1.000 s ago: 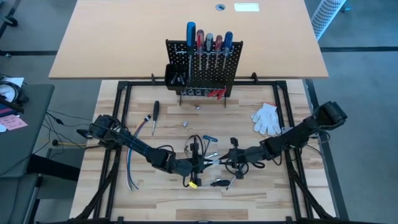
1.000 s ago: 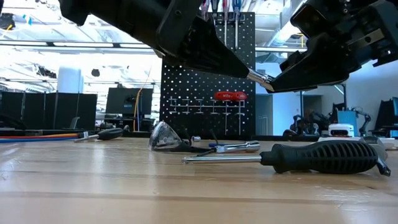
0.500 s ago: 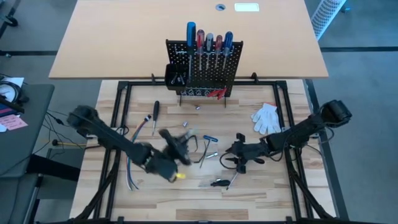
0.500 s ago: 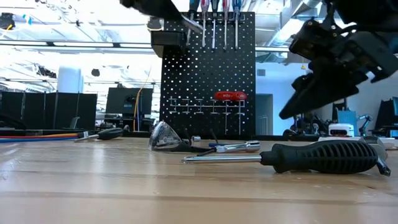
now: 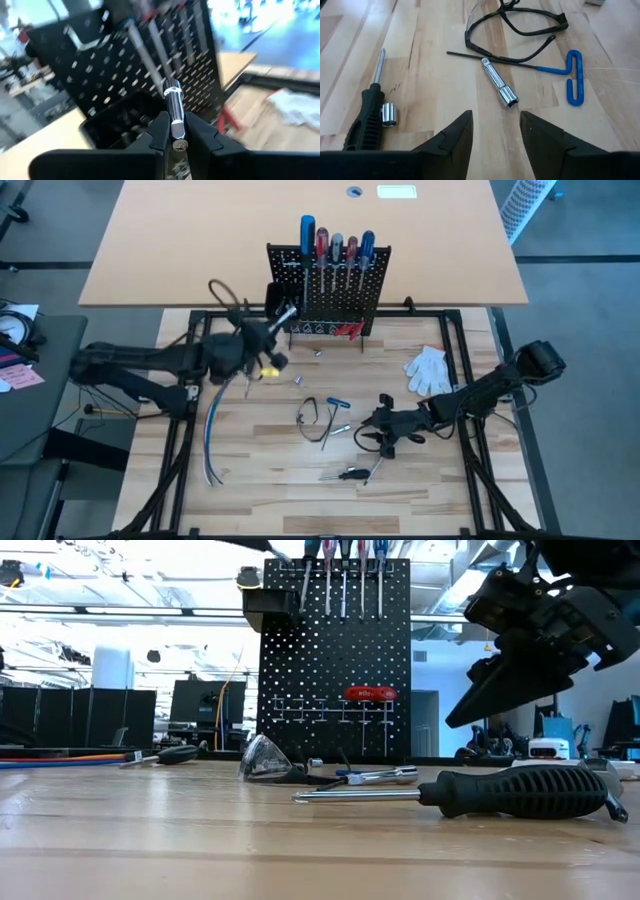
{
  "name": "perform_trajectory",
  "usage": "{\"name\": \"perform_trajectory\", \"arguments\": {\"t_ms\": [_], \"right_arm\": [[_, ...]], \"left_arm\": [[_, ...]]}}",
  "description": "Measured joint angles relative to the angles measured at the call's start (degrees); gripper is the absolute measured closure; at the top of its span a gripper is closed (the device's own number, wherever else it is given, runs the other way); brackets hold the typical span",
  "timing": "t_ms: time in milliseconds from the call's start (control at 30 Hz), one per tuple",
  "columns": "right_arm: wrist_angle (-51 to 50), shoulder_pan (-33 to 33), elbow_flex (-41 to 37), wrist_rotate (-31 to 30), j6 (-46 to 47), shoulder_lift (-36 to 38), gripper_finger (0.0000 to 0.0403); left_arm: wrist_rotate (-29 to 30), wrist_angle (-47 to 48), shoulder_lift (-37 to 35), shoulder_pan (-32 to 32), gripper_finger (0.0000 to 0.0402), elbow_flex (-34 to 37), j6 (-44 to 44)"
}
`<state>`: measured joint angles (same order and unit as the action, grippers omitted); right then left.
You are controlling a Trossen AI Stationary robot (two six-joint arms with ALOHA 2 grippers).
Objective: Hang tools onto peg board
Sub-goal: Put the silver extension bar into the black bin on the black pegboard, then put the silver socket into the black bin on the black pegboard
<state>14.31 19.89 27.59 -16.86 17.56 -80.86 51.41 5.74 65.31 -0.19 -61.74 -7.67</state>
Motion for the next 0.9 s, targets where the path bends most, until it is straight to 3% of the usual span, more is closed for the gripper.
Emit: {"name": "perform_trajectory", "arguments": {"t_ms": [133,367,667,900], "right_arm": [[-0.16,-0.55,0.01,0.00,-0.02,0.00,0.0232],[-0.43,-0.53,0.00,0.00,-0.02,0.00,0.0232],[-0.44,-0.53,-0.01,0.00,0.00,-0.02,0.0232],[-0.45,-0.53,-0.02,0.00,-0.02,-0.02,0.0232]], "left_arm": [[-3.02,4.84,0.96,5.24,0.0370,-2.52,3.10],[-3.42,6.18,1.32,9.07,0.0347,-3.38,5.43],[-6.18,7.73,1.58,10.51,0.0276,-3.40,6.51],[-6.15,5.43,0.57,8.24,0.0270,-3.43,2.16]]}}
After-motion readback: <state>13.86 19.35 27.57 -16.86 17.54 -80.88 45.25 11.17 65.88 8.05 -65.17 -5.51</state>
